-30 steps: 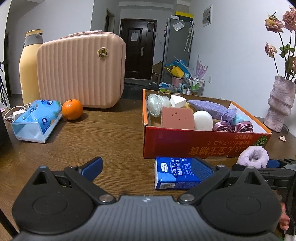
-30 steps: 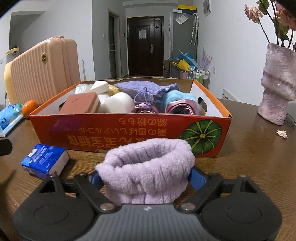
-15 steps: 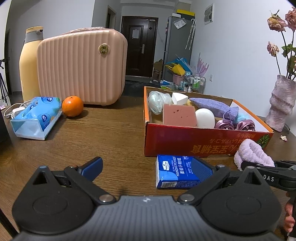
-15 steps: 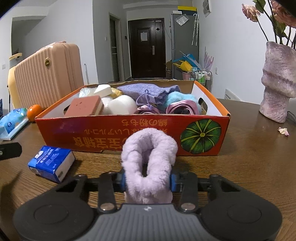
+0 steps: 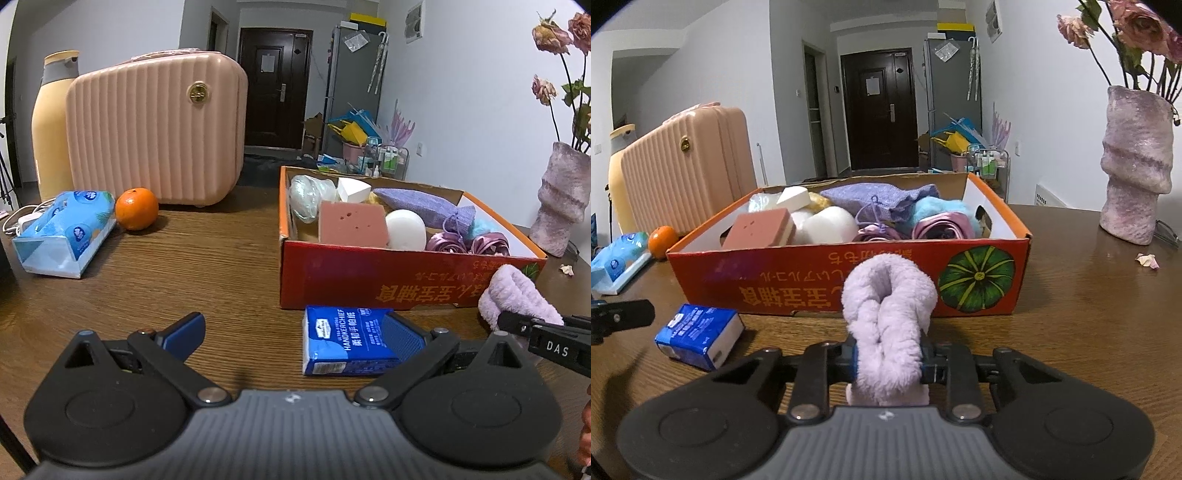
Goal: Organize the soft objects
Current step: 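Lift the headband with the right tool while the left tool moves to the blue tissue pack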
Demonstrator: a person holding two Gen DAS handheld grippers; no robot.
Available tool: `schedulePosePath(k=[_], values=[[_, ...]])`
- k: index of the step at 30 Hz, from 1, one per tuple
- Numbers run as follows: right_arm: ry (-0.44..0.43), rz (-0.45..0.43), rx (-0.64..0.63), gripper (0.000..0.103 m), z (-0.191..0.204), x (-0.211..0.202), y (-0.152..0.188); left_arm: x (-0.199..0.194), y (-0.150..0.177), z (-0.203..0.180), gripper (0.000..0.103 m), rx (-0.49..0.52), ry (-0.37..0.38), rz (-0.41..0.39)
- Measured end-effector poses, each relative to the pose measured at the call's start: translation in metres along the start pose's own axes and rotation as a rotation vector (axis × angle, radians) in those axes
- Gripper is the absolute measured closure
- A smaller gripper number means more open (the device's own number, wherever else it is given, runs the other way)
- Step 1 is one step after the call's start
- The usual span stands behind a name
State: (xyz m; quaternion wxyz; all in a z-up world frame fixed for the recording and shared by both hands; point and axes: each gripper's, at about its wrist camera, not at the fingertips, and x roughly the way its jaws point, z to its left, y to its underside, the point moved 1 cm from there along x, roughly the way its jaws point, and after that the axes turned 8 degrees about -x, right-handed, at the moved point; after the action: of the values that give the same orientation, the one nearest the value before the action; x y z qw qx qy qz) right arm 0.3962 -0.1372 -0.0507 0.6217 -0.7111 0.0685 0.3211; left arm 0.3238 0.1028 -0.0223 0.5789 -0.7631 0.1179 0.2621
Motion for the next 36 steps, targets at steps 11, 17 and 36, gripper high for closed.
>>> schedulePosePath(k=[11,17,36], values=[[0.026,-0.016,0.031,0.078,-0.019,-0.008,0.004,0.022,0.003,-0.033,0.000,0.054,0.009,0.039],[0.043,-0.024,0.044,0.078,-0.031,-0.013,0.005,0.036,0.004,-0.045,0.000,0.068,0.002,0.074],[0.079,-0.033,0.061,0.077,-0.053,-0.019,0.010,0.061,0.007,-0.041,0.000,0.041,-0.072,0.166]])
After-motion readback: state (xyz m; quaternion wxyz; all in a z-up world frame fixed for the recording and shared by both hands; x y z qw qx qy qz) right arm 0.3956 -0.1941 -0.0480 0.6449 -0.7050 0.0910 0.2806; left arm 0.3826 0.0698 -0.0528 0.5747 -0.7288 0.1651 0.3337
